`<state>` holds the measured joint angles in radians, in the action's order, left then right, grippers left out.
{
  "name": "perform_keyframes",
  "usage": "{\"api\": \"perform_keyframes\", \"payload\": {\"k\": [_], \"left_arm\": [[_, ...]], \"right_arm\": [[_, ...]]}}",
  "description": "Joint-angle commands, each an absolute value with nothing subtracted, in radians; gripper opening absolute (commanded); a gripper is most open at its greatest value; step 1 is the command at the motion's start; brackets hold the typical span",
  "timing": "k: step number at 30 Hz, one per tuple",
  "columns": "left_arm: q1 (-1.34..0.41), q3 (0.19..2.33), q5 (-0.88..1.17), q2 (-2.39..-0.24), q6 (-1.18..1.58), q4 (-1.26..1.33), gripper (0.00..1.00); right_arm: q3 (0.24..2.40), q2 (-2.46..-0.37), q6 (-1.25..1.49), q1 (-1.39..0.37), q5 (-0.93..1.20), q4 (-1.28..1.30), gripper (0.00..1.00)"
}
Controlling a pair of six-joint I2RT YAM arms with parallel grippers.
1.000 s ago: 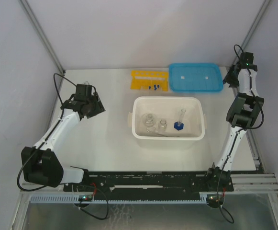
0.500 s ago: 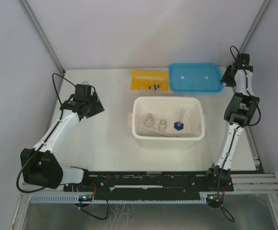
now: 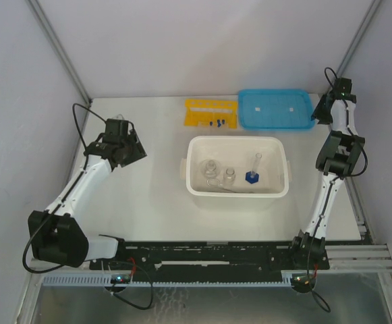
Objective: Organize the chemistry lab equipment
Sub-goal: Pick up the storage box lid at the center of the board.
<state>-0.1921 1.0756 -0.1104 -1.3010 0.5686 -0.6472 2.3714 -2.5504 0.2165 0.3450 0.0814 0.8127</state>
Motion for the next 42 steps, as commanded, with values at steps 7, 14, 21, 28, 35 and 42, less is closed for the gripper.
{"api": "perform_keyframes", "payload": {"k": [7, 14, 21, 28, 35, 42], "left_arm": [[-0.197, 1.057, -0.127, -1.252, 0.588, -0.638, 0.56], [-0.197, 1.036, -0.123, -1.24, 0.597, -0.628, 0.56], [-0.195, 1.009, -0.137, -1.217, 0.61, -0.626, 0.56], [-0.192, 0.989, -0.153, -1.189, 0.608, -0.636, 0.56], [-0.187, 0.979, -0.141, -1.172, 0.606, -0.627, 0.56], [-0.186, 1.008, -0.095, -1.179, 0.589, -0.609, 0.56]], "right_arm": [[2.444, -2.569, 0.214, 0.361, 0.092, 0.814, 0.31], [2.445, -2.576, 0.21, 0.358, 0.099, 0.837, 0.31], [2.517, -2.642, 0.209, 0.349, 0.129, 0.939, 0.3], [2.526, -2.647, 0.201, 0.334, 0.089, 0.946, 0.28], [2.518, -2.636, 0.211, 0.342, 0.094, 0.949, 0.0], [2.298, -2.498, 0.302, 0.365, 0.142, 0.829, 0.0]]}}
